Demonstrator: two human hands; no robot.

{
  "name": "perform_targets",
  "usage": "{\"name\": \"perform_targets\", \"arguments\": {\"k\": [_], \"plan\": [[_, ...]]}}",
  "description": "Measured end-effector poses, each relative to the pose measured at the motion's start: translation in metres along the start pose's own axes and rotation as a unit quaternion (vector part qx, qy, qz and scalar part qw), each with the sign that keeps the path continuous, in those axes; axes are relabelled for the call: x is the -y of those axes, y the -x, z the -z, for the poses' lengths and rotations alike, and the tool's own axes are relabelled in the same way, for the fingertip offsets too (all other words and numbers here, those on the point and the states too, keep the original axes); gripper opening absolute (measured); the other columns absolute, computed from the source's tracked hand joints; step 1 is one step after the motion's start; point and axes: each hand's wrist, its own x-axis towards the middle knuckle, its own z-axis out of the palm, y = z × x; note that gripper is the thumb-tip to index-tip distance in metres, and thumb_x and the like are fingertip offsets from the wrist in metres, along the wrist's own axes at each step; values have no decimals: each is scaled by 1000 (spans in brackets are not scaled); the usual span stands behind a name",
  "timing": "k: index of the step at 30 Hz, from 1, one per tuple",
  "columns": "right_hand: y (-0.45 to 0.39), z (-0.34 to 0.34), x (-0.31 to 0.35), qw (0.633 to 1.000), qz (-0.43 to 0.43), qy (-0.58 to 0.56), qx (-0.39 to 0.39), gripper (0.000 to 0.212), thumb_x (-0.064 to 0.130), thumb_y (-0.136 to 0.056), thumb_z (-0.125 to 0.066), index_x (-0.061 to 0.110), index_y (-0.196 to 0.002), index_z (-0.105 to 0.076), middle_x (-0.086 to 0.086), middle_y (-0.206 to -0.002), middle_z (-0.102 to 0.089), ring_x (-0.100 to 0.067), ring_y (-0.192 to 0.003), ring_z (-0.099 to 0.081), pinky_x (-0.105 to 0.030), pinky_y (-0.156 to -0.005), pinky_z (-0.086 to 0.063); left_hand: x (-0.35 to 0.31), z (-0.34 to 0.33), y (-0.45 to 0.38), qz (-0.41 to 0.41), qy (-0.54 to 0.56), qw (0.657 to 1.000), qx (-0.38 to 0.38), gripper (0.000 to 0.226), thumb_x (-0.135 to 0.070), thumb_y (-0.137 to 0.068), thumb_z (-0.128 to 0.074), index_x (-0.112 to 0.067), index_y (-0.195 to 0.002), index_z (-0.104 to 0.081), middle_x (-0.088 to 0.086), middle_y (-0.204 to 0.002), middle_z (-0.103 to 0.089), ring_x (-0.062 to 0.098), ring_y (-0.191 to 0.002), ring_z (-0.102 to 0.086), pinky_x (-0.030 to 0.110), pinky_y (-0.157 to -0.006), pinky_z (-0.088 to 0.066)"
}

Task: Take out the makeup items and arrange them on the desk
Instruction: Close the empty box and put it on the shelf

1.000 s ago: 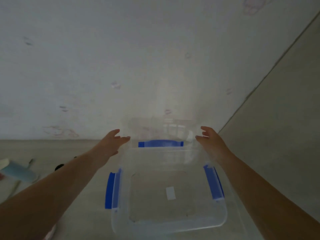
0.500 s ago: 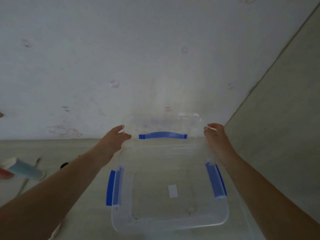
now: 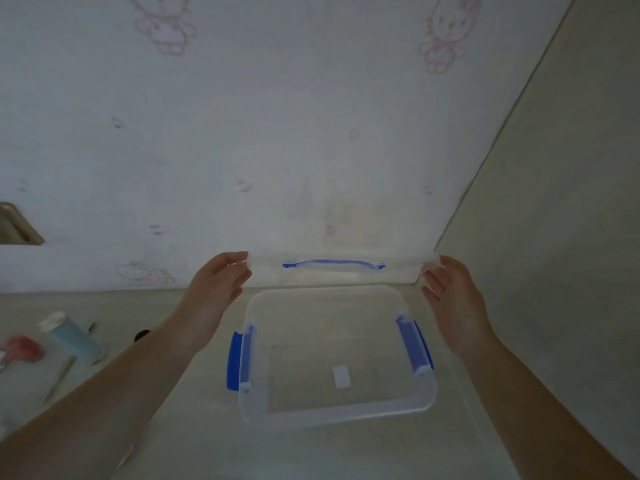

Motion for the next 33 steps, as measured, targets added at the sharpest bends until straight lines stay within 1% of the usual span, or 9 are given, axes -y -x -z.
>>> {"name": "perform_targets", "arguments": {"k": [3, 6, 13, 17, 19, 21, 24, 29, 33], "plan": [[13, 7, -7, 999, -7, -36, -8, 20, 16, -95, -41, 21, -90, -59, 4, -104, -65, -13, -107, -58, -26, -95, -42, 10, 2, 19, -27, -54, 998, -19, 13, -28, -92, -56, -21, -95, -66, -2, -102, -69, 13, -100, -62, 31, -95, -44], [29, 12, -17, 998, -37, -39, -26, 22, 15, -92, -43, 17, -84, -64, 6, -79, -70, -12, -85, -63, -24, -77, -46, 22, 4, 41, -37, -108, 993, -43, 25, -35, -91, -56, -12, -88, -65, -3, -80, -63, 14, -77, -55, 27, -73, -41], [54, 23, -43, 975, 7, 219, -33, 13, 21, -91, -57, 13, -100, -61, -5, -88, -70, -22, -69, -67, -28, -52, -51, 52, 7, 66, -40, -119, 990, -70, 4, -21, -88, -62, -19, -85, -64, -11, -81, -68, 1, -75, -61, 15, -63, -42], [61, 31, -57, 968, 32, 246, -35, 16, 19, -88, -60, 17, -104, -60, -8, -102, -66, -23, -85, -64, -31, -67, -49, 68, 7, 74, -42, -89, 994, -54, 20, -1, -84, -64, -21, -84, -60, -10, -94, -68, 1, -83, -64, 6, -66, -47], [65, 33, -61, 966, 49, 252, -34, 15, 15, -87, -60, 17, -102, -59, -6, -104, -63, -22, -90, -61, -26, -67, -45, 76, 10, 77, -41, -87, 994, -45, 26, 2, -82, -65, -23, -85, -60, -5, -106, -65, 9, -97, -63, 24, -86, -51], [69, 32, -65, 963, 52, 262, -35, 16, 9, -88, -57, 19, -101, -59, -4, -105, -63, -22, -92, -60, -26, -68, -44, 82, 14, 78, -46, -122, 991, -36, 26, -2, -82, -67, -27, -86, -60, -13, -108, -62, 4, -100, -61, 30, -92, -48], [71, 34, -75, 960, 42, 273, -32, 21, 5, -88, -54, 17, -105, -59, -6, -108, -62, -23, -91, -60, -27, -67, -45, 89, 16, 78, -53, -166, 984, -34, 29, -5, -81, -68, -32, -85, -58, -25, -97, -59, 1, -97, -60, 26, -87, -44], [75, 32, -77, 959, 54, 276, -28, 26, 1, -89, -52, 21, -103, -56, -2, -111, -58, -14, -85, -55, -22, -65, -42, 91, 15, 78, -70, -196, 978, -34, 31, -6, -82, -67, -35, -84, -57, -25, -93, -59, 4, -98, -60, 17, -77, -41], [76, 33, -76, 952, 63, 299, -13, 26, 1, -90, -52, 22, -105, -54, -1, -113, -55, -16, -97, -53, -26, -80, -39, 89, 14, 80, -79, -211, 974, -31, 30, -6, -83, -66, -35, -82, -58, -22, -96, -61, 3, -97, -60, 11, -74, -40]]}}
